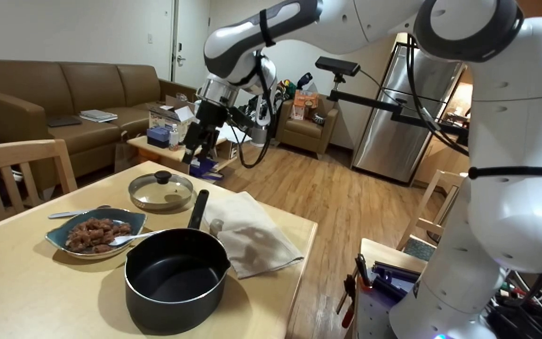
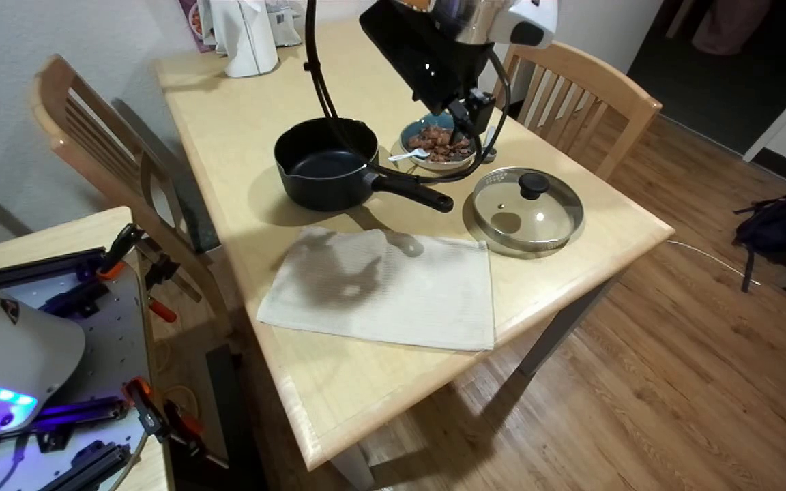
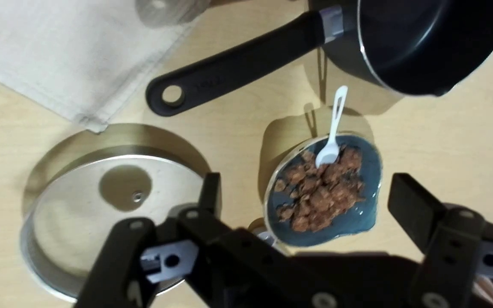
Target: Move the black pot closer to the bowl
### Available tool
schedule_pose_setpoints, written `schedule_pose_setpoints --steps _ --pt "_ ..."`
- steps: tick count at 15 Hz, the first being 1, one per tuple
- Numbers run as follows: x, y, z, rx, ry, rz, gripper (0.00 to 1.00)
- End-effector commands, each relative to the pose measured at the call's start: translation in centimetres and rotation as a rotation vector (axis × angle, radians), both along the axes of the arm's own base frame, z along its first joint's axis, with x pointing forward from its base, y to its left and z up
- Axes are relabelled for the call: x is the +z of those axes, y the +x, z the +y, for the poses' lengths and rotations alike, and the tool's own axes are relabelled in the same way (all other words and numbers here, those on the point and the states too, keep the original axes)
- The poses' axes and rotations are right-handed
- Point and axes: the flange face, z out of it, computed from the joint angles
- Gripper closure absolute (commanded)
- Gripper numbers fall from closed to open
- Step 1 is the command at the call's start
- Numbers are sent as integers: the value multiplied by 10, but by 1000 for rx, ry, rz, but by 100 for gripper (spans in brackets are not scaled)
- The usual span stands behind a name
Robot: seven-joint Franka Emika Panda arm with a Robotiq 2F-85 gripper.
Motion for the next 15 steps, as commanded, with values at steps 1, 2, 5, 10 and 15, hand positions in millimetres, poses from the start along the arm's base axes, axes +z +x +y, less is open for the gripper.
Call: schedule_pose_setpoints --steps 1,2,5,10,15 --pt "-6 0 7 34 22 14 0" --pt "-9 -1 10 51 33 17 0" --pt "-11 6 8 -87 -63 -39 0" --pt "-26 10 11 -290 -227 -113 0" --pt "-33 9 16 -301 -248 -75 0"
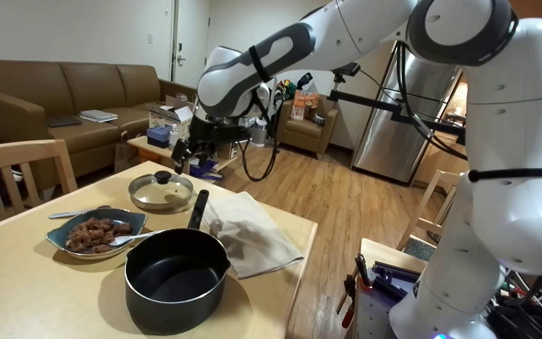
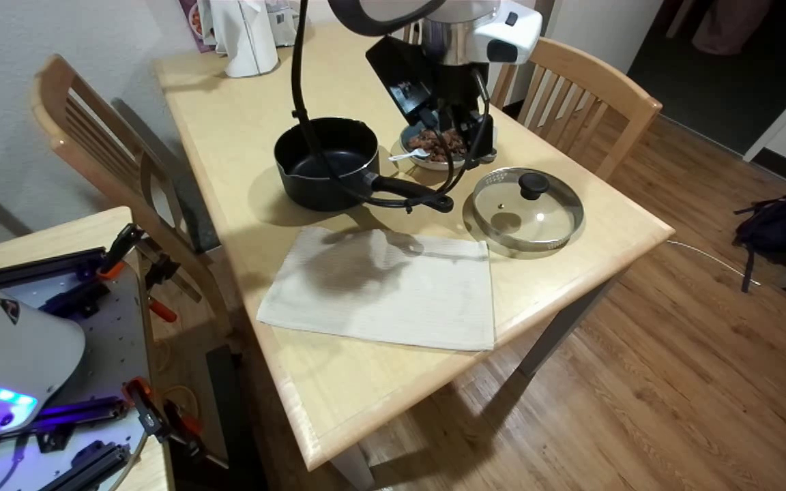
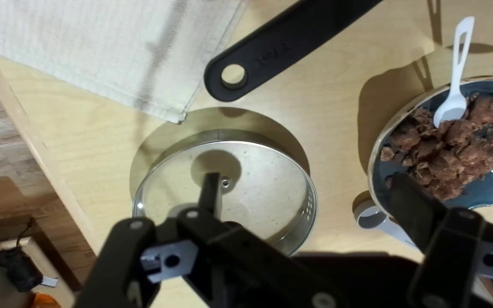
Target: Move the black pot closer to the bowl
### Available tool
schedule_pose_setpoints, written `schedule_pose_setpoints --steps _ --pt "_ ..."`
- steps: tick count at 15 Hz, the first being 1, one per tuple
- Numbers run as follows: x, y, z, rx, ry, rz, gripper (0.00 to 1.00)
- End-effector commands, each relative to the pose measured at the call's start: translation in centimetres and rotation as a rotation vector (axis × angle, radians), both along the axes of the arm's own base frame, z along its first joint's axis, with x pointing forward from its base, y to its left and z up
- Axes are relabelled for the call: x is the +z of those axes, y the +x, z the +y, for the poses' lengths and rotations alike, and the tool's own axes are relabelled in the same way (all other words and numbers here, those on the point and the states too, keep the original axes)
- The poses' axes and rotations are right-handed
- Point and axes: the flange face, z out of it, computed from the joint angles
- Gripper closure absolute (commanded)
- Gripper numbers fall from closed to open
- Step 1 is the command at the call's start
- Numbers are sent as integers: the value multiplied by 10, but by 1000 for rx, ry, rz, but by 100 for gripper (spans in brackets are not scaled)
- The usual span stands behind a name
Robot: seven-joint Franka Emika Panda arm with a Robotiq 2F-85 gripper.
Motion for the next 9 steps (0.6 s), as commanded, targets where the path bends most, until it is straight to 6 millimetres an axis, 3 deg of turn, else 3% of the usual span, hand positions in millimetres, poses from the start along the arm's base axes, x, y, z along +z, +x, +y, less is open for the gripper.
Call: schedule_pose_setpoints --steps 1,3,6,9 --pt "1 0 0 -1 -1 1 0" --pt "1 0 -2 -4 -2 1 0" --pt "1 0 2 -166 -145 -72 0" --pt "-12 -4 3 -291 -246 -76 0"
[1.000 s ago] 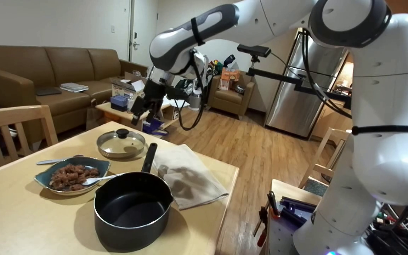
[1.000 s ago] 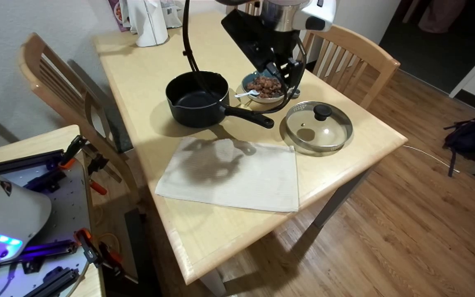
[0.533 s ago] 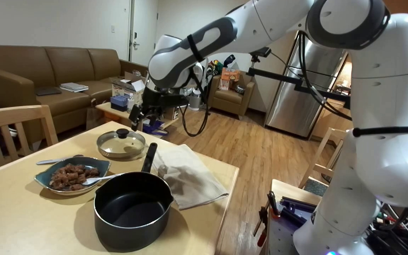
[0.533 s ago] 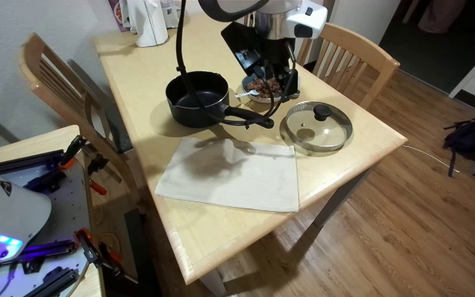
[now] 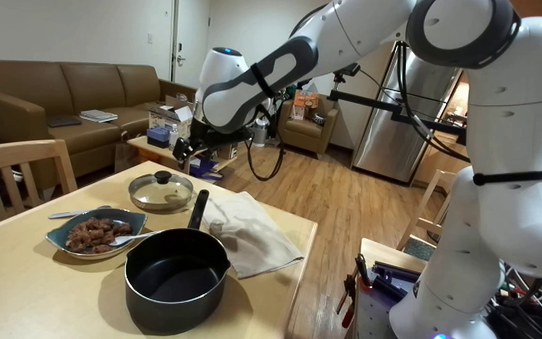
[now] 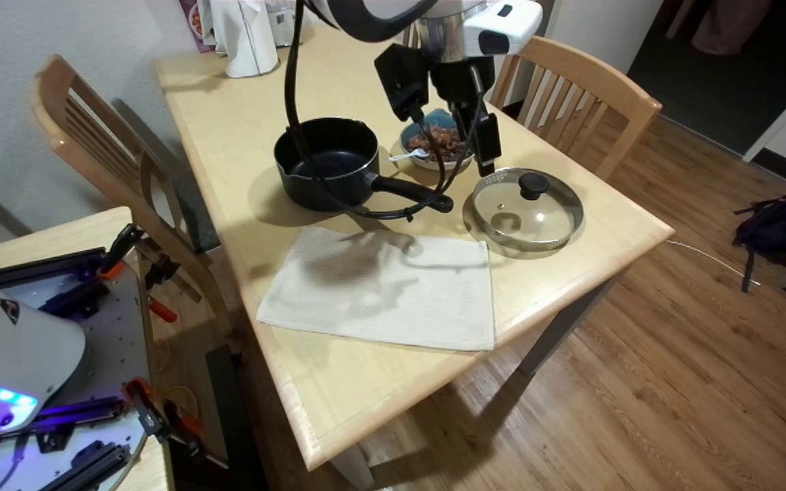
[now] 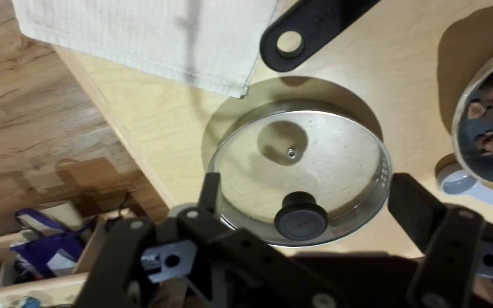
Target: Move the black pot closer to the bowl
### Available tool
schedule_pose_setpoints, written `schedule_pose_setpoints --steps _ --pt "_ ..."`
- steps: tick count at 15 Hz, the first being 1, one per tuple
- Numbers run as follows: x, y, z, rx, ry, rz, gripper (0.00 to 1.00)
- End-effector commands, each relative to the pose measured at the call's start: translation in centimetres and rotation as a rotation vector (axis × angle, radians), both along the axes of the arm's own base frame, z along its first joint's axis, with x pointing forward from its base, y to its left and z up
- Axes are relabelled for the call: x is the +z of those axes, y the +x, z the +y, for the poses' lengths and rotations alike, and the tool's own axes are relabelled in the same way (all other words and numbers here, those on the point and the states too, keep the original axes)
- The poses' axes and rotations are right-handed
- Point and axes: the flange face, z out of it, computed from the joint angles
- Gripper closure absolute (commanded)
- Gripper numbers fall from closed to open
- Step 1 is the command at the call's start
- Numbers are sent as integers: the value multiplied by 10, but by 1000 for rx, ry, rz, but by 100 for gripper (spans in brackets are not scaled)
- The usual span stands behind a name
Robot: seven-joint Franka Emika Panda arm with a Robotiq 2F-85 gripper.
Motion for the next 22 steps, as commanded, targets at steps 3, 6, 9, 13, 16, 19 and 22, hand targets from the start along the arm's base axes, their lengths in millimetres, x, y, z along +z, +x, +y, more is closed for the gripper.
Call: schedule_pose_setpoints --steps 3,6,9,13,16,19,22 --pt "-10 -4 6 -83 -61 6 0" --pt "-16 -2 6 -155 -126 23 0" --pt "-32 -8 18 -196 -90 114 0" --pt "-41 -13 32 -165 -60 135 0" --pt "-46 -12 44 -158 -28 142 0" --pt "-48 -15 33 -280 -87 171 0" --pt "-70 -24 30 -365 -213 254 0"
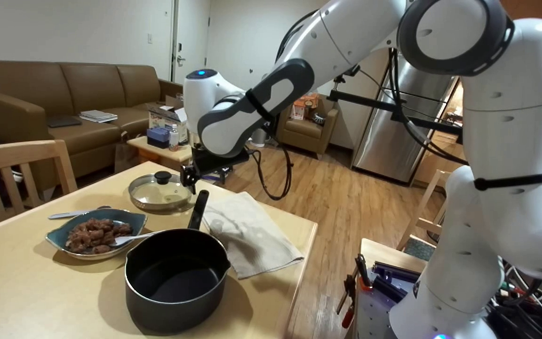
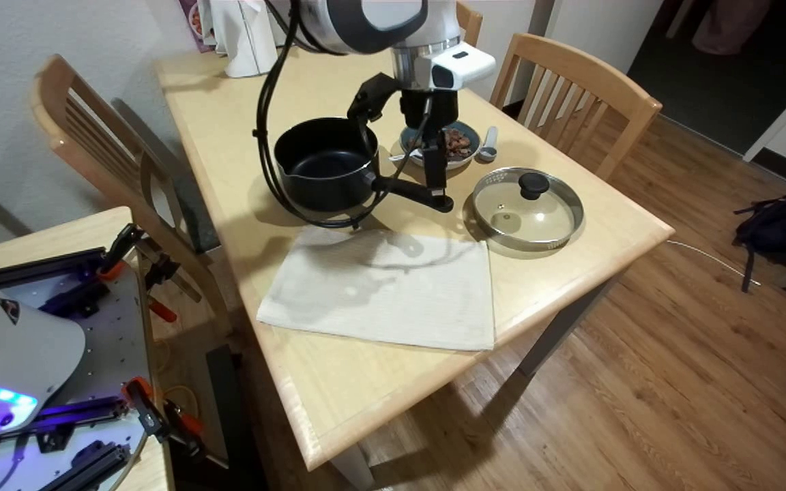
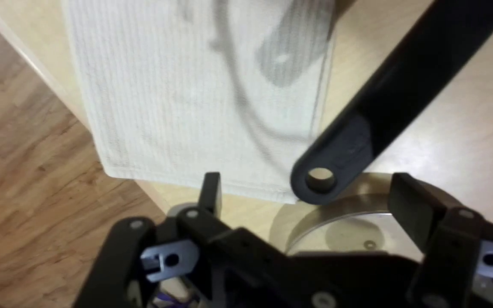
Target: Move the black pot closer to the bowl
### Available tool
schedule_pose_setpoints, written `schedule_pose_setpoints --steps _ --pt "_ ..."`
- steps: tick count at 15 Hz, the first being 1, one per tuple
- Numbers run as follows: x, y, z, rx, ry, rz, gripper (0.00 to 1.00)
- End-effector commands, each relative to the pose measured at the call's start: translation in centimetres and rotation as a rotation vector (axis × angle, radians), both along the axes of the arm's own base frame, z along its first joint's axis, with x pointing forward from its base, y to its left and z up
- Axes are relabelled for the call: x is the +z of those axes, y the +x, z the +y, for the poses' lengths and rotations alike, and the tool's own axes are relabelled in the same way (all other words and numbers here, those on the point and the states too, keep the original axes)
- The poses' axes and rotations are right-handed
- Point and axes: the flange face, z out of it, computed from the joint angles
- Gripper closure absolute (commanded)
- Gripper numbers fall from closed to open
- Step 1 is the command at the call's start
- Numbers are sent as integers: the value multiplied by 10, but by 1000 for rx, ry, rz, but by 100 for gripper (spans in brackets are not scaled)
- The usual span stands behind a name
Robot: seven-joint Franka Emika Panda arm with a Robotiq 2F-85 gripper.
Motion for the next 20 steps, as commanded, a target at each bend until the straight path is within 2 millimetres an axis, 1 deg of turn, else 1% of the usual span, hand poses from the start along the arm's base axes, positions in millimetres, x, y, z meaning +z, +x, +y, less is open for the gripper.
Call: schedule_pose_setpoints --steps 1,2,4,10,13,16,18,20 --pt "-5 -3 -2 -23 -32 31 0" --pt "-11 -6 -1 -38 -53 57 0" --pt "-16 -6 1 -45 -67 70 0" --pt "-16 -5 0 -45 -70 71 0" --pt "1 -11 12 -88 -88 -2 0" --pt "12 -16 23 -133 -104 -62 0" --pt "8 -21 23 -185 -81 -64 0" --pt "-9 -22 19 -227 -50 -42 0"
